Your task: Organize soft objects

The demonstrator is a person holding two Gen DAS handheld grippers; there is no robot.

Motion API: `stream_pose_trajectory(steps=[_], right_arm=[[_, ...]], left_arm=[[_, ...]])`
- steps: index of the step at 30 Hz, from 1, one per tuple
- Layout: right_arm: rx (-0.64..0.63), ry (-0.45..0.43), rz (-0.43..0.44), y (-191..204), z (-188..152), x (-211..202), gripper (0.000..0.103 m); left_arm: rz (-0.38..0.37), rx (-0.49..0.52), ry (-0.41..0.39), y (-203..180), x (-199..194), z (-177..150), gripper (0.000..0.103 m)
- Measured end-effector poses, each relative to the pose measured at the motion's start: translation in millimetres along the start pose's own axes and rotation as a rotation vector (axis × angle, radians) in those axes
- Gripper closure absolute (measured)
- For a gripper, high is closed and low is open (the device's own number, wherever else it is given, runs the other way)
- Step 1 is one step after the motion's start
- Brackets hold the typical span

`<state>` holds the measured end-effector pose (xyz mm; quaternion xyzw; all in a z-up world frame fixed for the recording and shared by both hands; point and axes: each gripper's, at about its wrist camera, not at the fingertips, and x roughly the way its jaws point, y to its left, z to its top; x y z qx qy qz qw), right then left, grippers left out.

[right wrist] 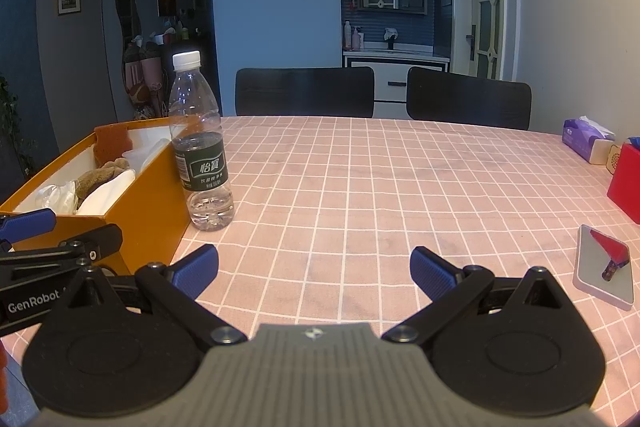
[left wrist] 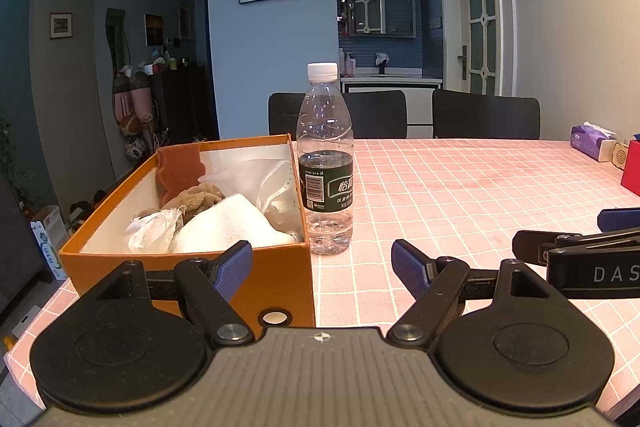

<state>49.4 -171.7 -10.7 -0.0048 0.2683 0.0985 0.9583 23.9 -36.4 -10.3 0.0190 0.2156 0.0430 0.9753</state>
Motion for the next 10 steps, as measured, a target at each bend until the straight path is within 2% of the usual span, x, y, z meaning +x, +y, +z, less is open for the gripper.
stream_pose_trajectory(steps=[10], right_arm=[[-0.005,0.007,0.0,0.8,0.9,3.6,0.003]], left_arm=[[-0.009,0.012,-0.008,-2.5,1.4,-0.6,0.01]])
